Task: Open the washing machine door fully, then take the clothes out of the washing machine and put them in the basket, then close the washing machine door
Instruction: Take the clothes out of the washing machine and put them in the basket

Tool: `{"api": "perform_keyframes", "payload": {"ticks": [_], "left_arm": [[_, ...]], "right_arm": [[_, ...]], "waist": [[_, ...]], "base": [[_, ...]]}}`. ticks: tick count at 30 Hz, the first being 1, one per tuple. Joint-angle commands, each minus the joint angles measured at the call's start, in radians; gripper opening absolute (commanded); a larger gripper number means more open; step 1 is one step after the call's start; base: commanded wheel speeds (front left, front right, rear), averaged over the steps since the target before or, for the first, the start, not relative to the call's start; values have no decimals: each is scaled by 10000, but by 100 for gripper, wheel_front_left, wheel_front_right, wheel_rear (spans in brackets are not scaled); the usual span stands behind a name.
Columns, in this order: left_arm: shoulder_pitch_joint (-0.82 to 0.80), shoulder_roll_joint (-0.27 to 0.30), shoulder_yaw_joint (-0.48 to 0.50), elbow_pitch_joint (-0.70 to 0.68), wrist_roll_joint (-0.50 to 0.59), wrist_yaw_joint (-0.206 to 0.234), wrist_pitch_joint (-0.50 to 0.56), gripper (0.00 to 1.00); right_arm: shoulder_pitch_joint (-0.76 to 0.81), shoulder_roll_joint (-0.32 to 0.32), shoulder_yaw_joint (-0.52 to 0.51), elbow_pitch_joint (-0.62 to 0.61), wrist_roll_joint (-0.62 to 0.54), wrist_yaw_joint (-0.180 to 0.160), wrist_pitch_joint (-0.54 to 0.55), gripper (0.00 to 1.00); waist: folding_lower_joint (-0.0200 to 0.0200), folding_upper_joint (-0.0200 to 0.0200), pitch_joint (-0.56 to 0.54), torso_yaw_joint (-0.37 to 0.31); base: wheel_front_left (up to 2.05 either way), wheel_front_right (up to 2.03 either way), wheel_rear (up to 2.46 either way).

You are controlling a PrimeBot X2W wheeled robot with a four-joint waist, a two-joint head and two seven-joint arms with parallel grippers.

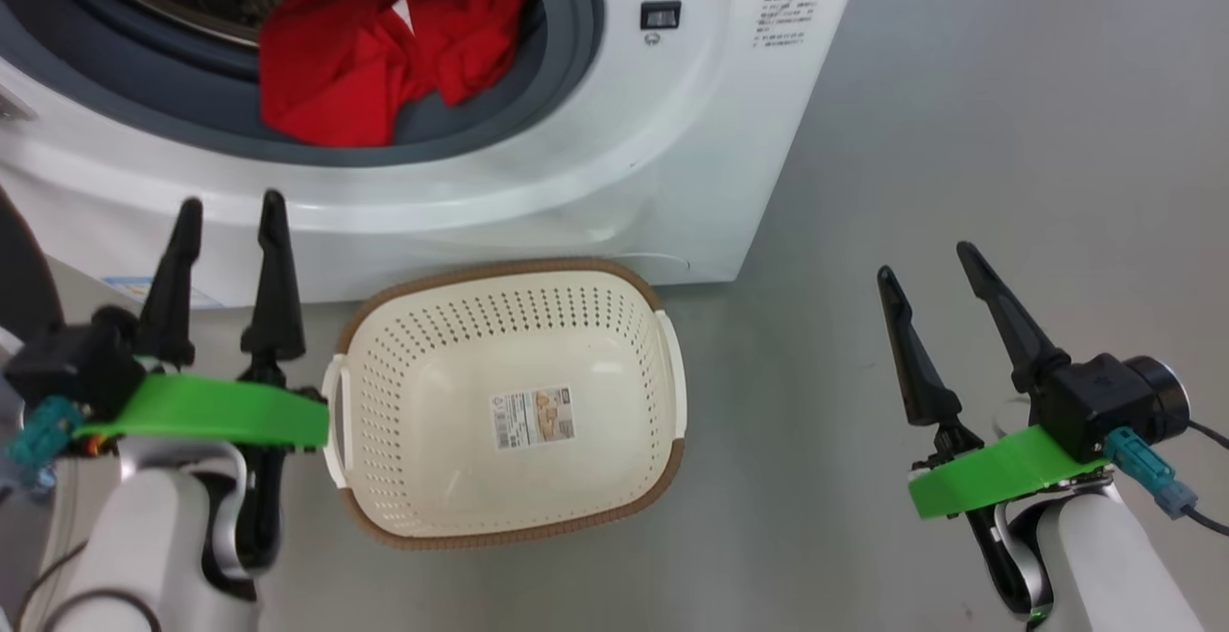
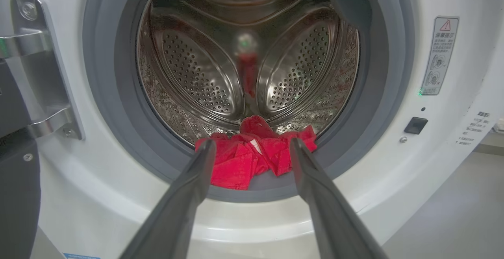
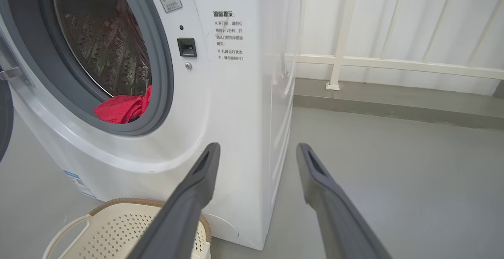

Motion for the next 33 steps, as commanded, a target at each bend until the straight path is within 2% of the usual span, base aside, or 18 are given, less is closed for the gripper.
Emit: {"api": "perform_keyframes", "payload": {"ticks": [1,15,30,33], "left_arm": [[-368,270,317,-112,79,-65,-105,100],[-2768,435,301,1548,215,-248,-154,100],[-5697,523,3,4525,132,-551,200,100],[-6198,553,-100,5154,123,-591,546,100]], "right_arm": [[-255,7,213,-215,-183,48,-63,100],[-680,7,78,-303,-216,48,-63,100],[-1090,7,59,-359,-436,48,-63,100],[-1108,7,63,-356,-476,48,-63,100]], "waist": [[0,-1,232,-59],[0,-1,1275,-318],[0,-1,2307,-529],[0,-1,2375,-559]], "base": [[0,0,0],[0,0,0],[0,0,0],[0,0,0]]}}
